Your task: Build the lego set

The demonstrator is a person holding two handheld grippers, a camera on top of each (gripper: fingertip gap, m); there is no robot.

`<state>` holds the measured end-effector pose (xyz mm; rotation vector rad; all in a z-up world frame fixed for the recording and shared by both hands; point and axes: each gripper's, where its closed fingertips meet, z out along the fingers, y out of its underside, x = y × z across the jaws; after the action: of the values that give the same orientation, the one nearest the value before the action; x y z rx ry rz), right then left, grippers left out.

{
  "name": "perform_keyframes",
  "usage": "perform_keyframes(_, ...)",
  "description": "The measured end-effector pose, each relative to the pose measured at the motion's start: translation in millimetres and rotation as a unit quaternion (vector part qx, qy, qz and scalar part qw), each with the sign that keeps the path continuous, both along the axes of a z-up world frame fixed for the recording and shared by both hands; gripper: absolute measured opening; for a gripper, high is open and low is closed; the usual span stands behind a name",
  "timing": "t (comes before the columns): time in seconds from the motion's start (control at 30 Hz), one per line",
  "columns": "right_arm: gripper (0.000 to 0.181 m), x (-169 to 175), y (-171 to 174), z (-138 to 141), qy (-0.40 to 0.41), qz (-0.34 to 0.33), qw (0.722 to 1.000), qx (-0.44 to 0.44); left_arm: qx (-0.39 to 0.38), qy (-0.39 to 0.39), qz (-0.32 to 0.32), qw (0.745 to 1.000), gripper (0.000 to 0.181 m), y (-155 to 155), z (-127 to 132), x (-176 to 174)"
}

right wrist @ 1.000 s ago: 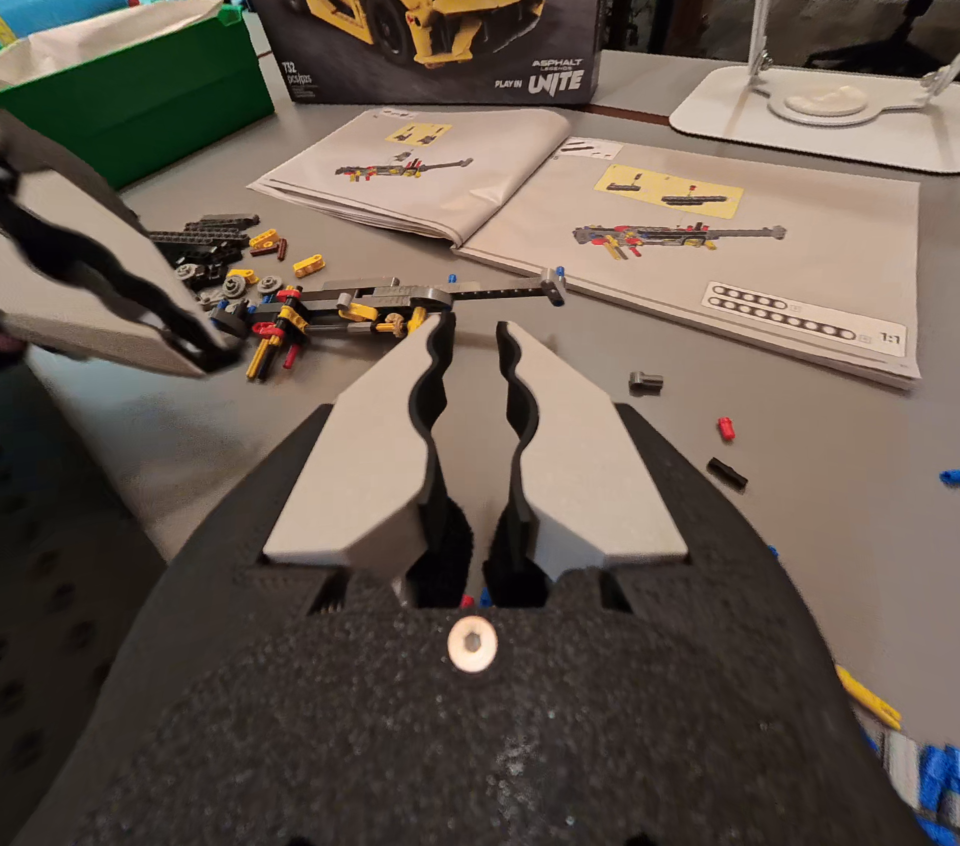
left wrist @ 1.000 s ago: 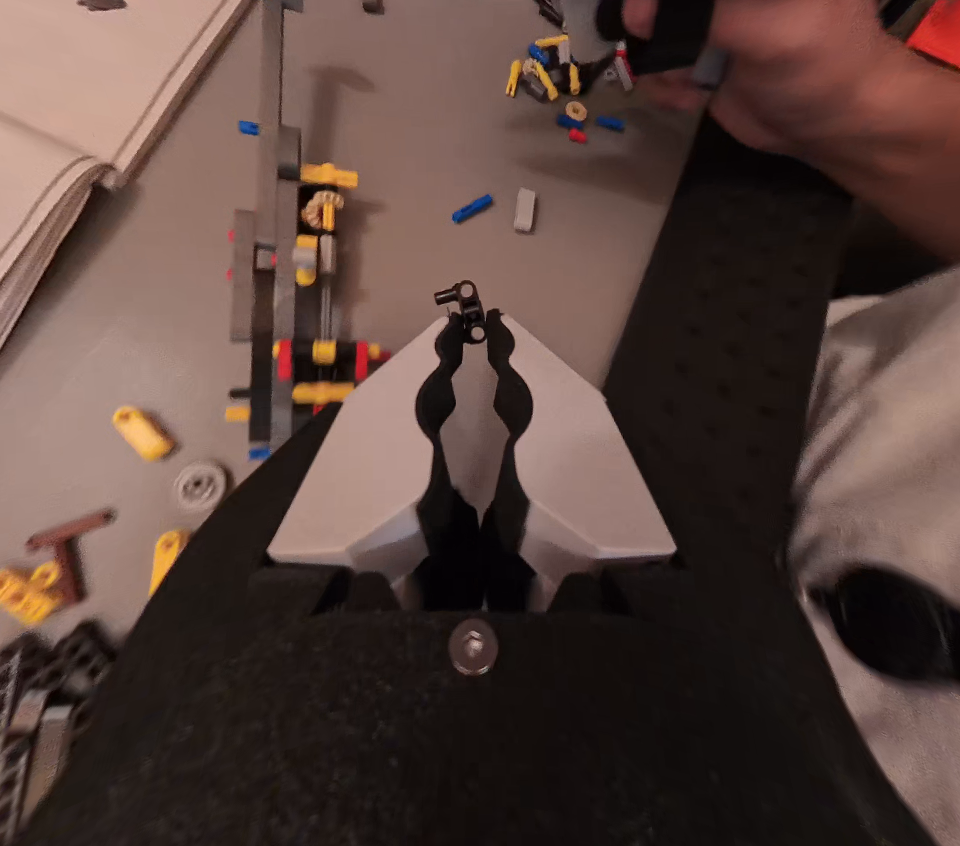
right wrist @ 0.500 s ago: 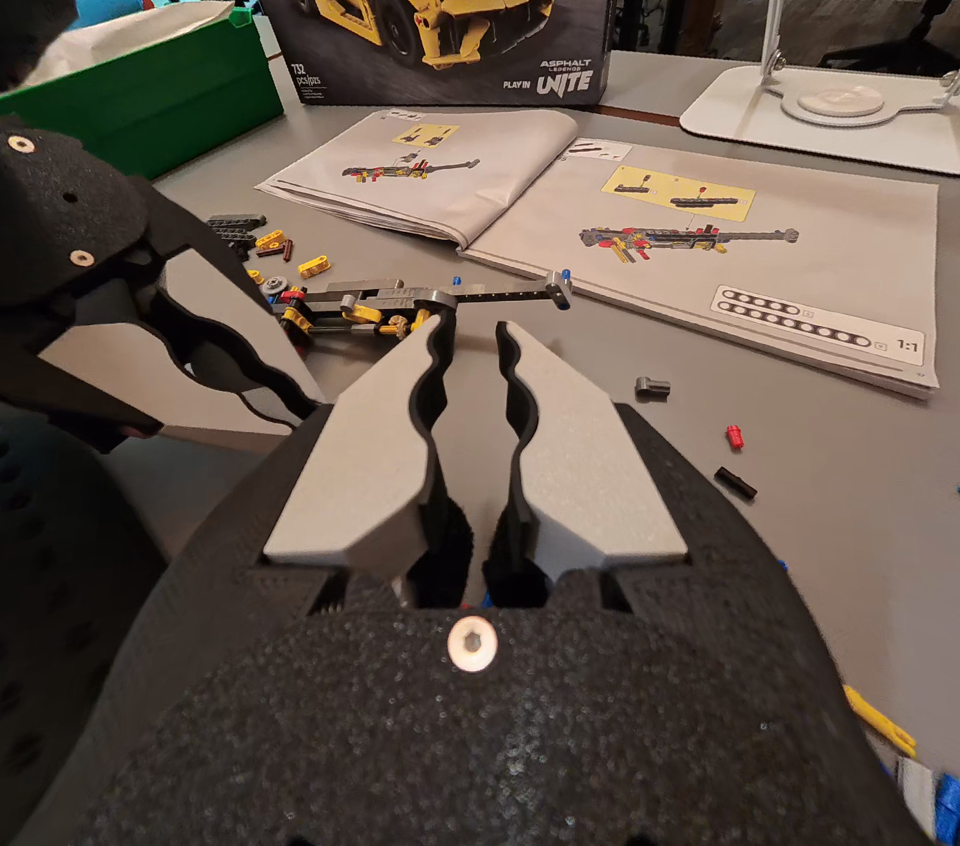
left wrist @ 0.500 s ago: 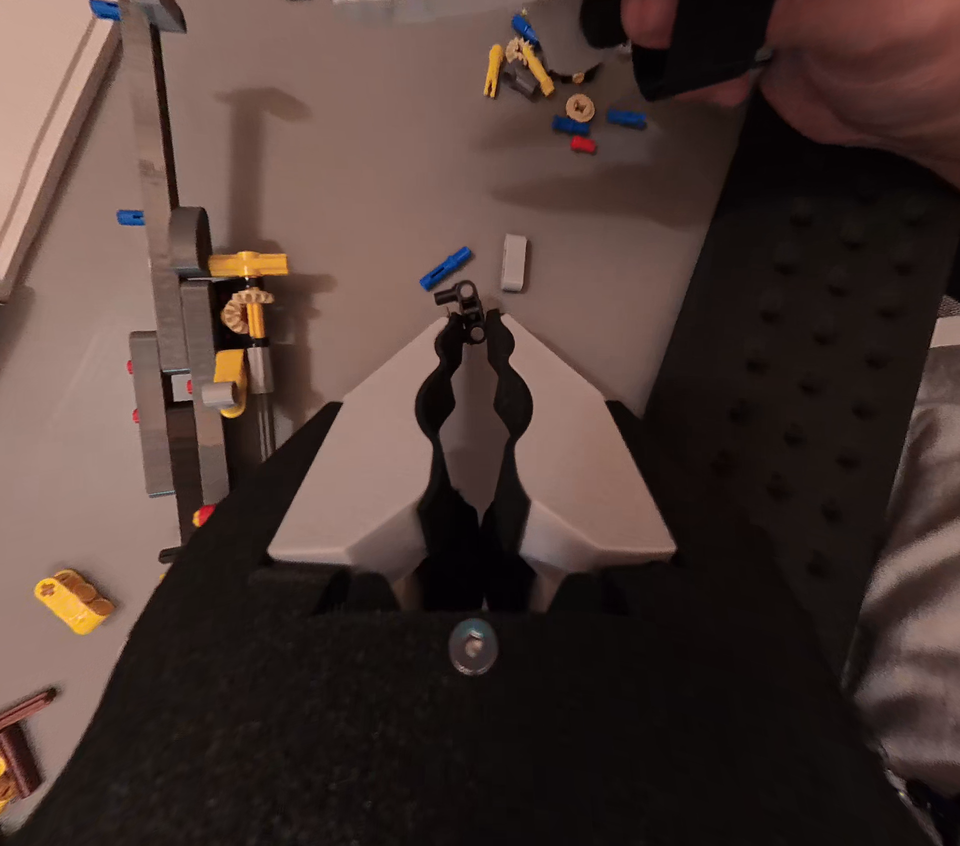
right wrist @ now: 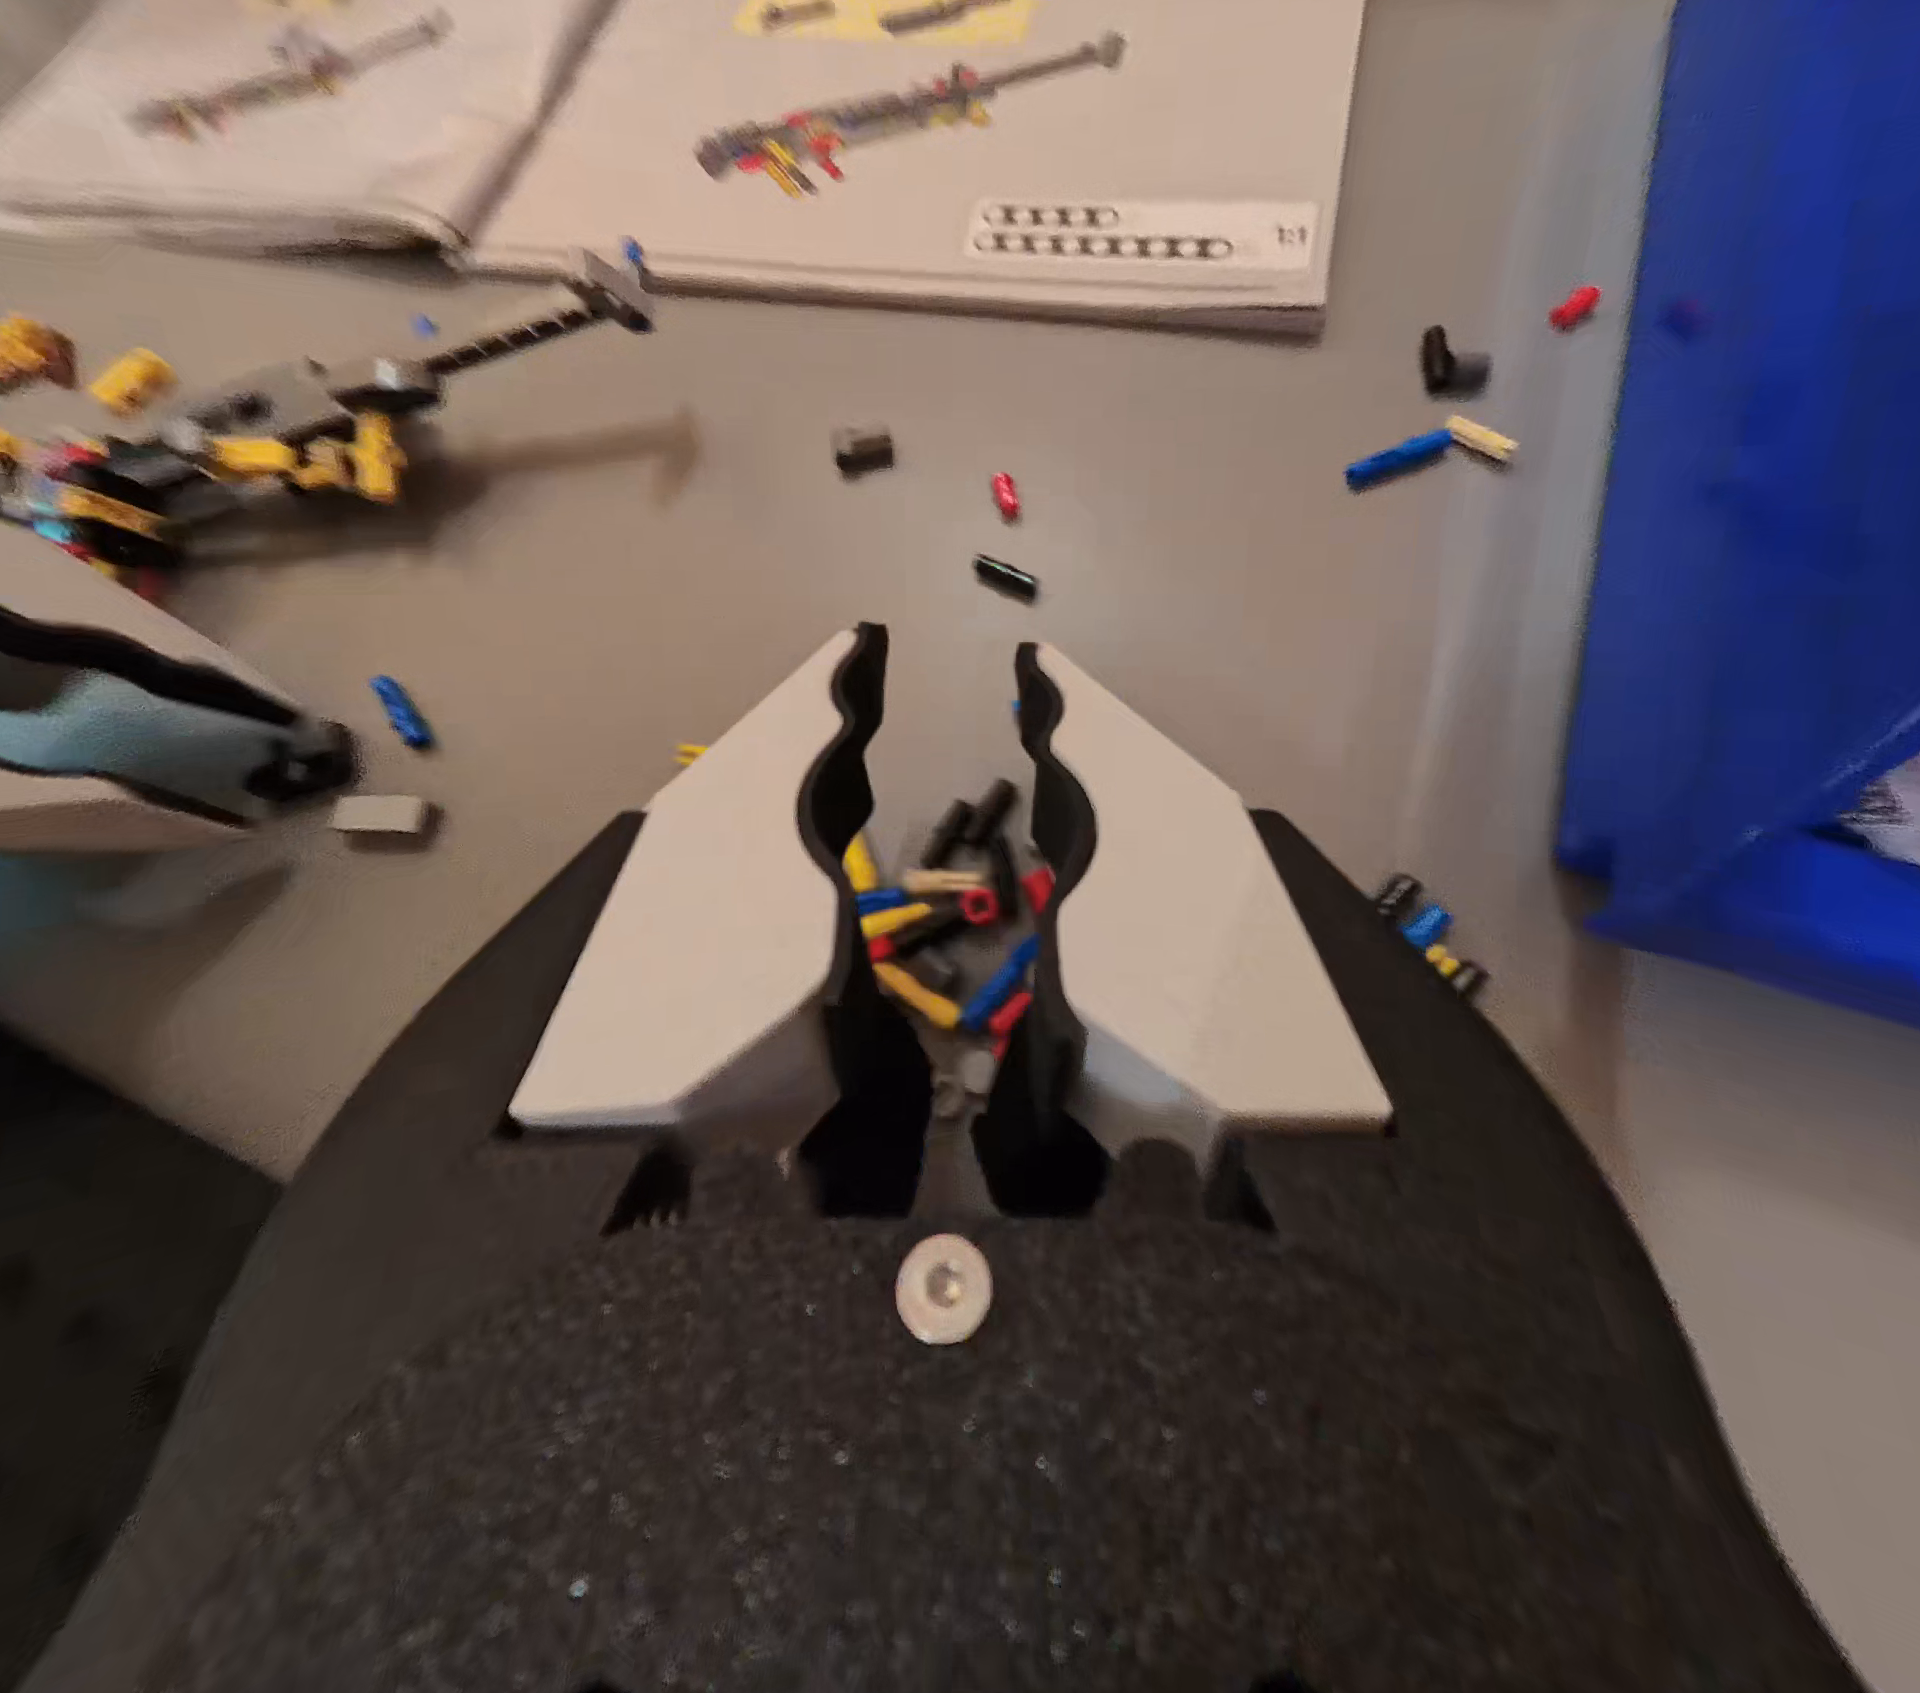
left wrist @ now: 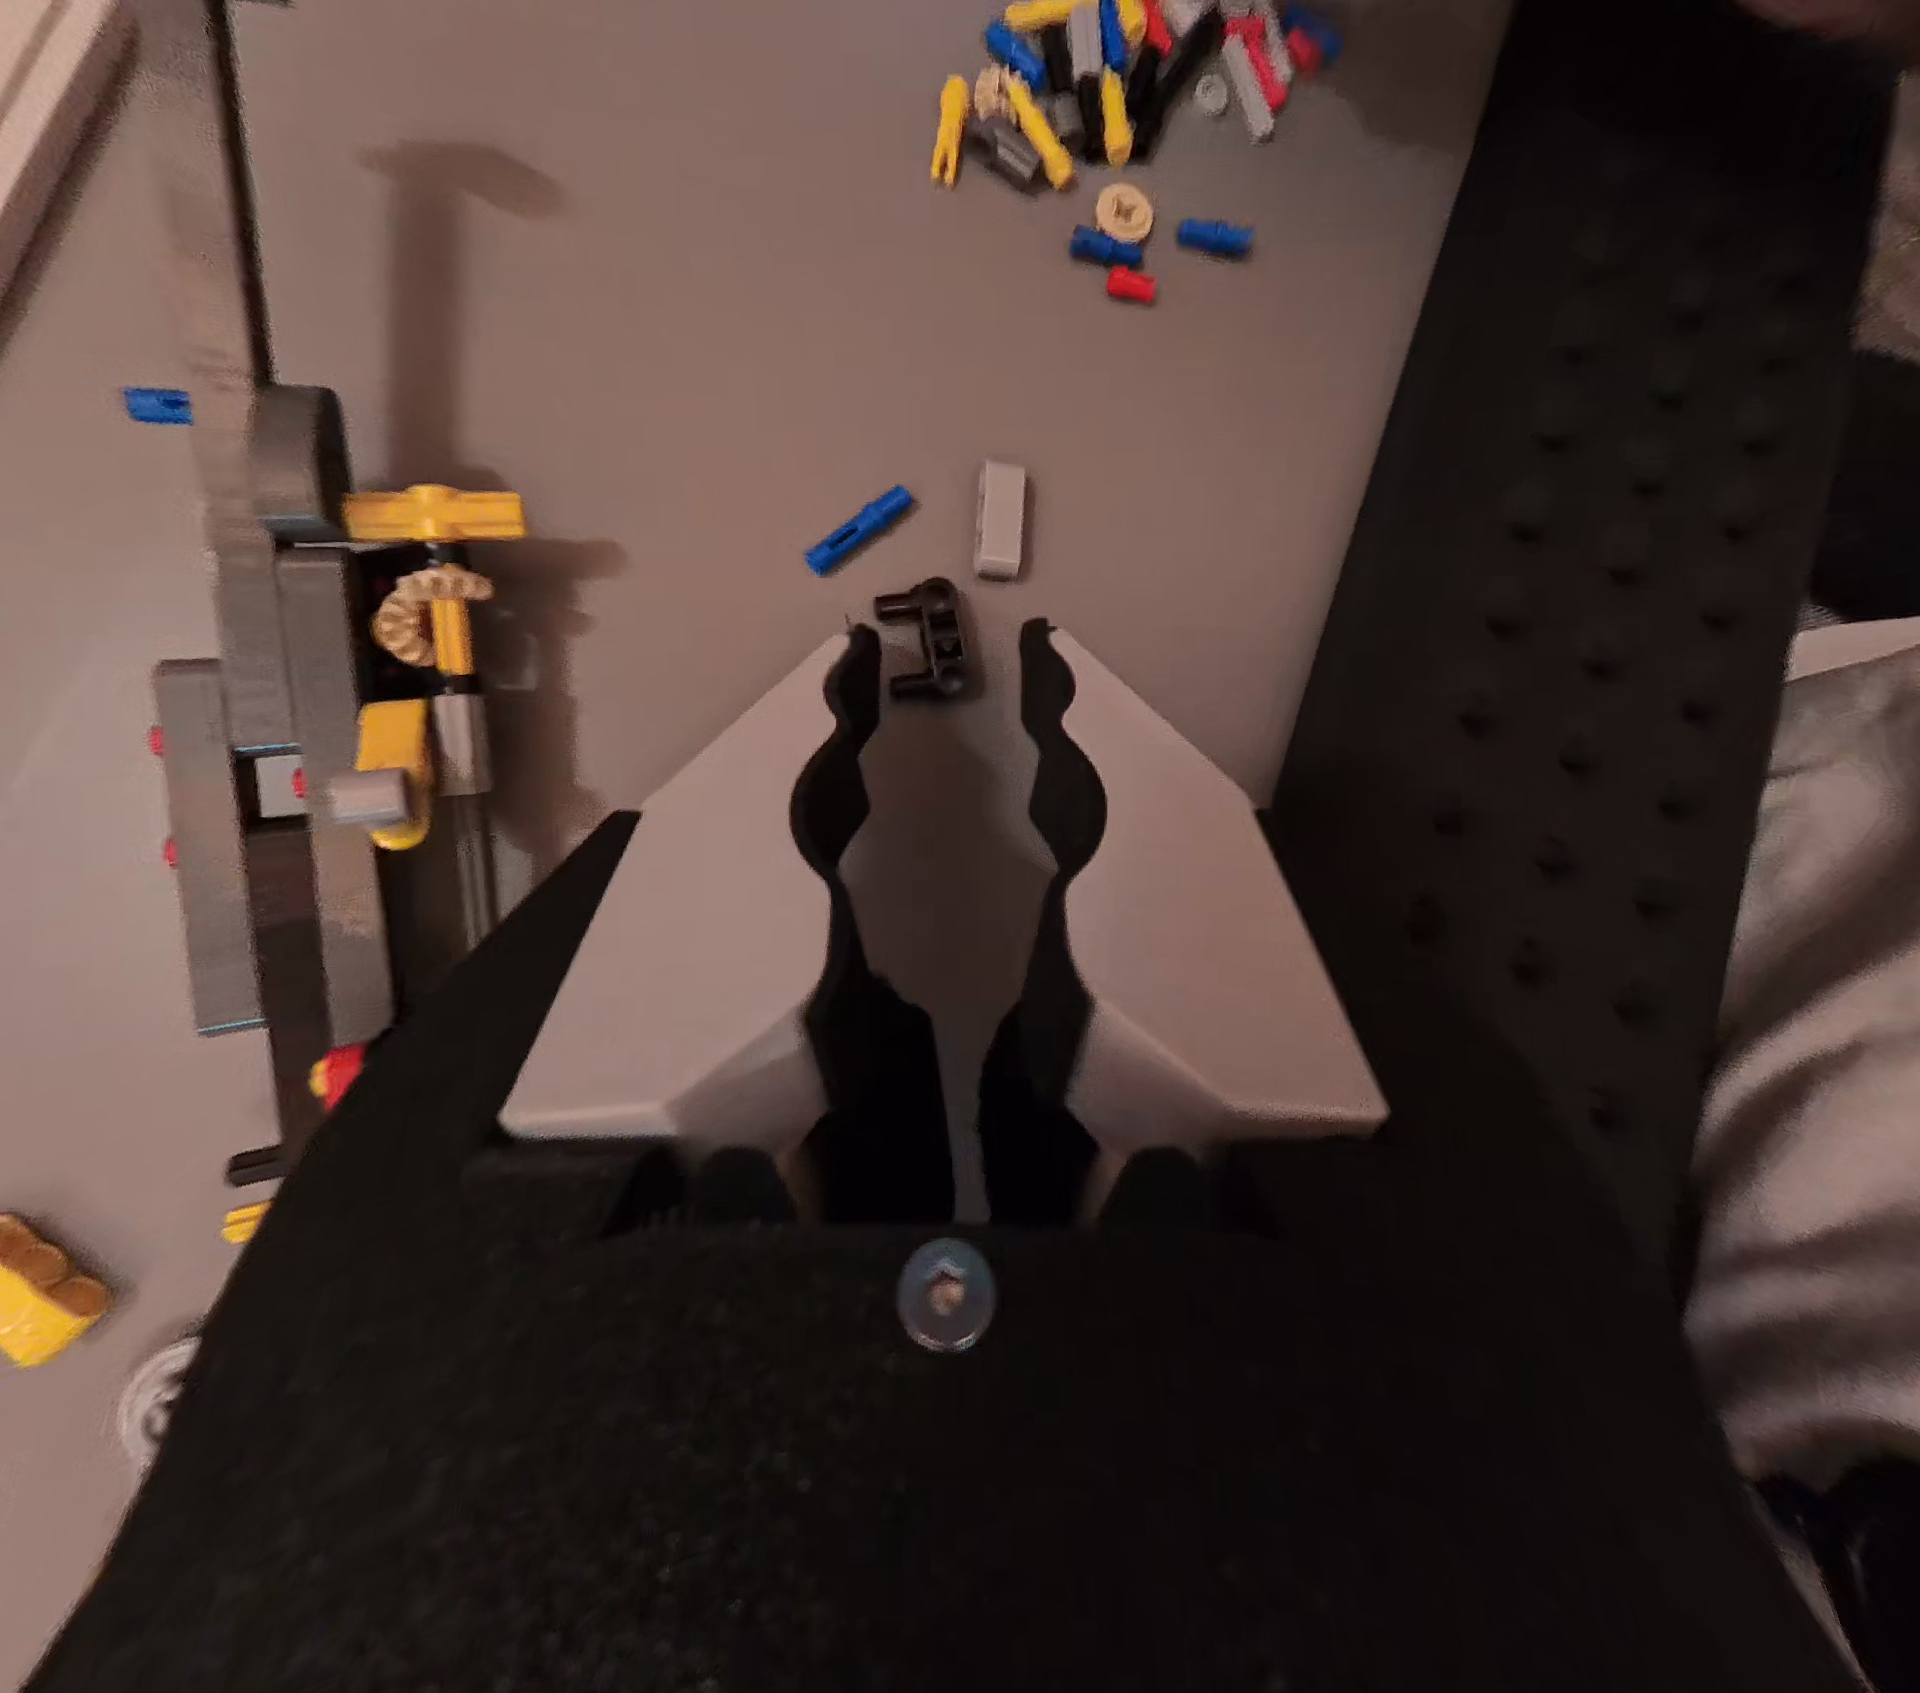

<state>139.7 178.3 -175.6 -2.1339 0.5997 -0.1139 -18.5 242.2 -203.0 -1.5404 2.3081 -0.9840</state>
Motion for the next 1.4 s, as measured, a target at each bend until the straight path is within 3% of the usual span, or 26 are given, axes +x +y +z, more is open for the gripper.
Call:
perform_keyframes(0.17,0.027,17,12,-18,-0.042,0.059,0.994,-0.085,-0.065,-0.091,0.018,0.994,0.025,37,52,7)
perform_keyframes(0.37,0.025,19,28,-33,-0.023,0.128,0.985,-0.114,-0.077,-0.183,0.14,0.97,0.023,148,101,-4)
perform_keyframes(0.53,0.004,18,31,-35,-0.004,0.143,0.984,-0.107,-0.074,-0.157,0.269,0.947,0.023,235,92,-24)
perform_keyframes(0.7,0.003,16,30,-34,-0.022,0.148,0.982,-0.119,-0.012,-0.126,0.389,0.913,0.024,318,68,-27)
perform_keyframes(0.8,0.003,-11,38,-13,-0.008,0.183,0.98,-0.074,-0.034,-0.143,0.408,0.901,0.024,333,71,-15)
perform_keyframes(0.9,0.003,-84,43,1,0.016,0.298,0.953,-0.053,0.002,-0.14,0.412,0.9,0.024,339,64,-12)
perform_keyframes(0.97,0.003,-118,37,-8,0.003,0.34,0.937,-0.082,0.043,-0.125,0.404,0.905,0.023,338,54,-16)
perform_keyframes(1.1,0.003,-134,30,-23,-0.001,0.324,0.939,-0.115,0.052,-0.105,0.398,0.91,0.023,335,44,-21)
perform_keyframes(1.2,0.004,-133,22,-31,0.002,0.309,0.942,-0.133,0.03,-0.103,0.396,0.912,0.023,328,43,-20)
perform_keyframes(1.4,0.007,-130,21,-35,-0.008,0.292,0.948,-0.129,0.055,-0.107,0.369,0.922,0.023,313,46,-16)
